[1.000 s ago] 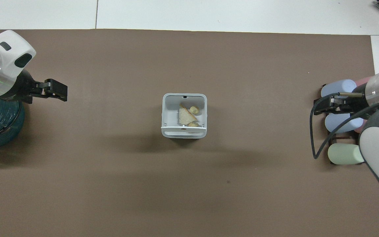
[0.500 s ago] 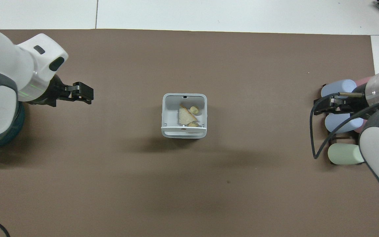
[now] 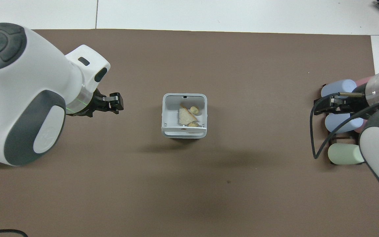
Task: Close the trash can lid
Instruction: 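Move the left gripper toward the white trash can's raised lid, then push the raised lid down over the can with the left gripper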
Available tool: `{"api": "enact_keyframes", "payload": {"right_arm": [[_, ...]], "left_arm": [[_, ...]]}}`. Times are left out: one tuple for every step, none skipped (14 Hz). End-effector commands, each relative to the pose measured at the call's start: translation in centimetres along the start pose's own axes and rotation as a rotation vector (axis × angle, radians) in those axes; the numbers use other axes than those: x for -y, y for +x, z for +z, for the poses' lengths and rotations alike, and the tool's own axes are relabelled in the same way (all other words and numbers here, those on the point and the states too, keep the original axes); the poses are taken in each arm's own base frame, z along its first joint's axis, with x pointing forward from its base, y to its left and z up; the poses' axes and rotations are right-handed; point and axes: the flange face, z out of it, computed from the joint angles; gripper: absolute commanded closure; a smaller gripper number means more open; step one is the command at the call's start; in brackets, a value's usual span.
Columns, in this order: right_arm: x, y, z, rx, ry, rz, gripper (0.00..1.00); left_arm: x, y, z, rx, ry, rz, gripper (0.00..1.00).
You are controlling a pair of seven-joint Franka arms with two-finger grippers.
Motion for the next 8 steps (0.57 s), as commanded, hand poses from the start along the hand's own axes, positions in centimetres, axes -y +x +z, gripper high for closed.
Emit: {"api": "enact_keyframes", "payload": {"right_arm": [[-0.4, -0.3, 0.0, -0.015, 0.011, -0.012, 0.0], [-0.4, -0.4, -0.1, -0.017, 0.011, -0.012, 0.0], [-0.4, -0.3, 0.0, -0.015, 0.011, -0.012, 0.0], [-0.4, -0.3, 0.0, -0.015, 0.011, -0.012, 0.0], [-0.4, -0.4, -0.1, -0.018, 0.011, -0.012, 0.0], [-0.4, -0.3, 0.0, -0.017, 0.011, -0.012, 0.0], [-0.4, -0.3, 0.0, -0.015, 0.011, -0.012, 0.0], [-0.4, -0.4, -0.1, -0.017, 0.011, -0.012, 0.0]], "left_arm": [[-1.7, -3.1, 0.7, -0.008, -0.03, -0.008, 0.92], [-2.5, -3.9, 1.1, -0.015, -0.052, -0.008, 0.94], [-3.1, -4.7, 1.9, -0.021, -0.077, -0.001, 0.94], [-3.7, -5.8, 2.6, -0.039, -0.103, 0.001, 0.94], [-4.2, -6.4, 3.4, -0.06, -0.121, -0.007, 0.94], [-4.6, -6.6, 4.1, -0.078, -0.139, -0.014, 0.94], [-5.0, -6.4, 4.6, -0.099, -0.161, -0.015, 0.94], [-5.4, -6.1, 4.8, -0.112, -0.194, -0.027, 0.94]]}}
